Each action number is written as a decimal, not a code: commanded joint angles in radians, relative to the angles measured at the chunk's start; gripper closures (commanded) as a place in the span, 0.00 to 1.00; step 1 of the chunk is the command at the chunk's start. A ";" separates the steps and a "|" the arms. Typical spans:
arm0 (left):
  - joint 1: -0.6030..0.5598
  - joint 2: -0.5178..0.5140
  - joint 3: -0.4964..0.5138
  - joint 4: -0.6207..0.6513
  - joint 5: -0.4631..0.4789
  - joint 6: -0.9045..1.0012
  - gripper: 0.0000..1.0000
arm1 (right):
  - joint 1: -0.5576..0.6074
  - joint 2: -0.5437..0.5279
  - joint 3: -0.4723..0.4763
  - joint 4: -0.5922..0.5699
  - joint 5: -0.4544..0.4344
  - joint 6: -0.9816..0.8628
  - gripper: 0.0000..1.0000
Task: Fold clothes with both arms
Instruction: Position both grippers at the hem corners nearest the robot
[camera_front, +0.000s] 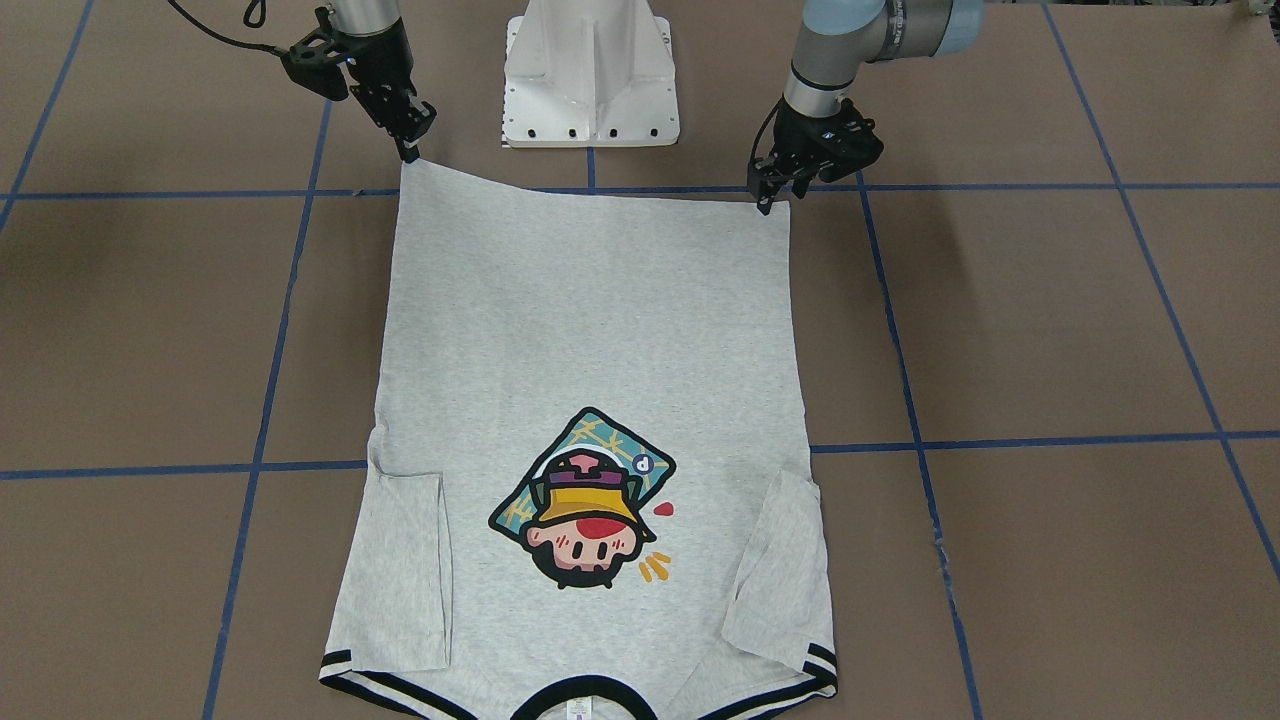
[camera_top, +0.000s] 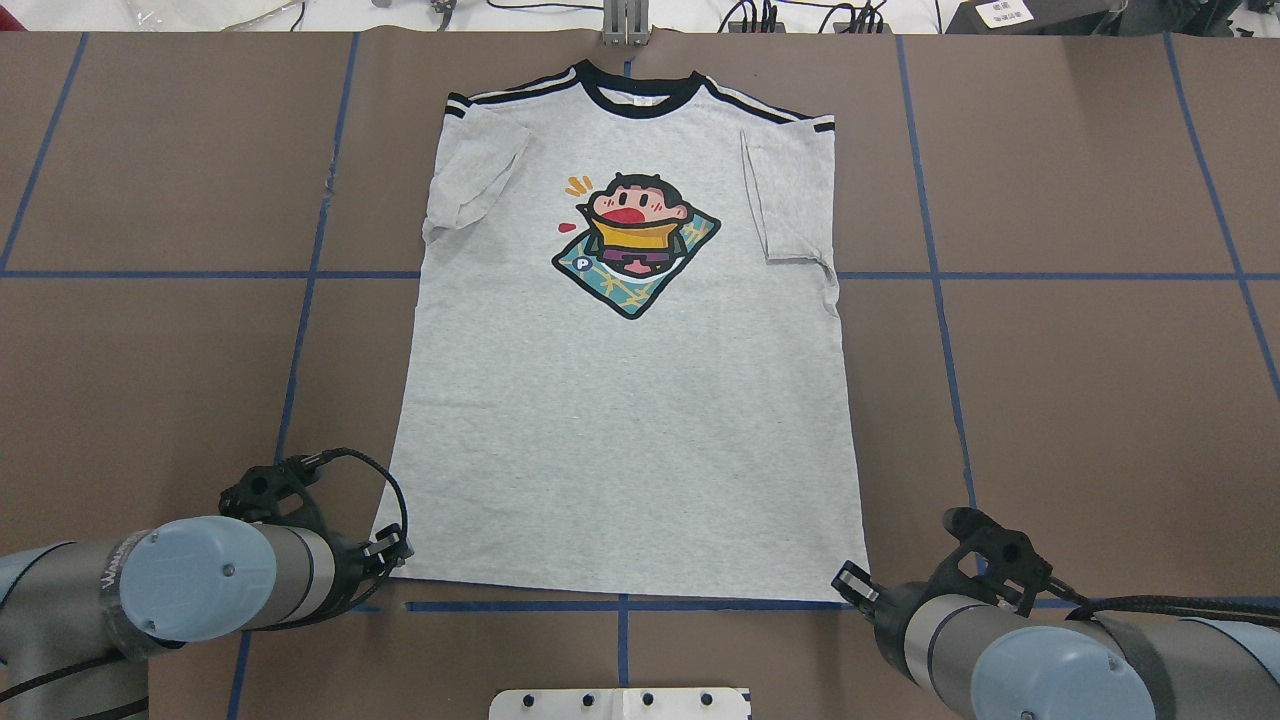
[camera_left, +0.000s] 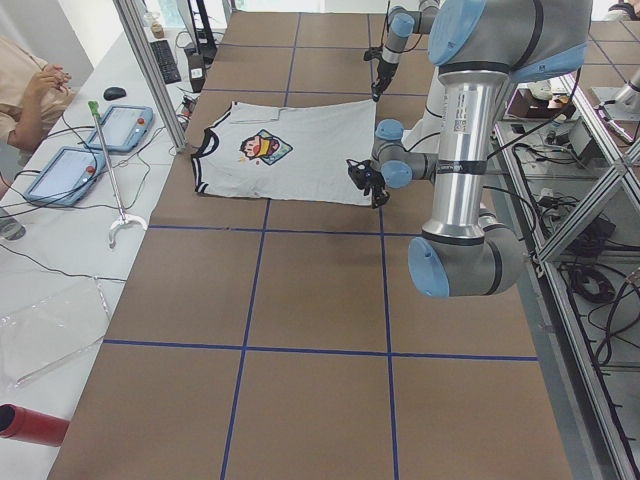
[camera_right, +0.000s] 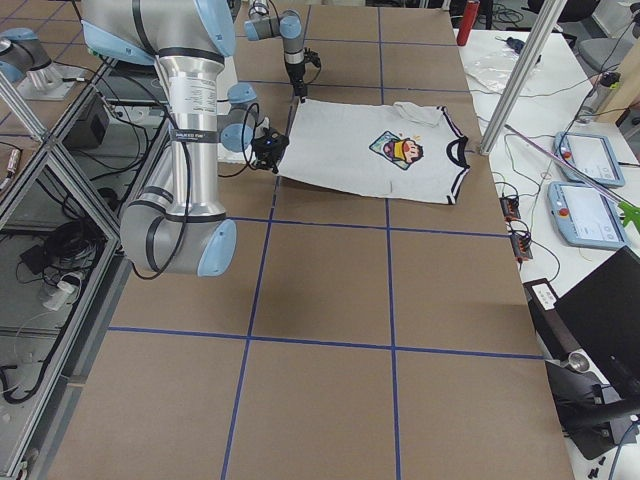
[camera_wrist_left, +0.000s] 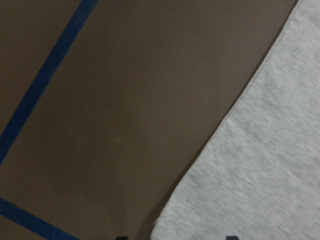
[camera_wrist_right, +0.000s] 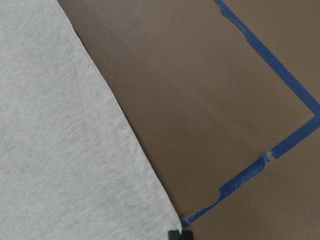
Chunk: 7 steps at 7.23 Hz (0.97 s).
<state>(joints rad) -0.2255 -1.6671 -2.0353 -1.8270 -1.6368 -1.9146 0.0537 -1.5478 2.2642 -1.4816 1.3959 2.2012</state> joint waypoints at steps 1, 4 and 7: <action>-0.001 0.001 0.003 0.000 0.000 0.000 0.63 | 0.000 0.000 0.000 0.001 0.000 0.000 1.00; -0.005 0.000 -0.006 -0.002 0.000 0.005 1.00 | 0.000 0.002 0.002 0.001 -0.002 0.000 1.00; -0.008 0.050 -0.193 0.017 -0.015 0.023 1.00 | 0.002 -0.011 0.026 -0.002 0.009 0.002 1.00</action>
<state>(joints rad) -0.2346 -1.6472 -2.1465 -1.8197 -1.6464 -1.8927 0.0539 -1.5490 2.2775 -1.4816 1.3976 2.2016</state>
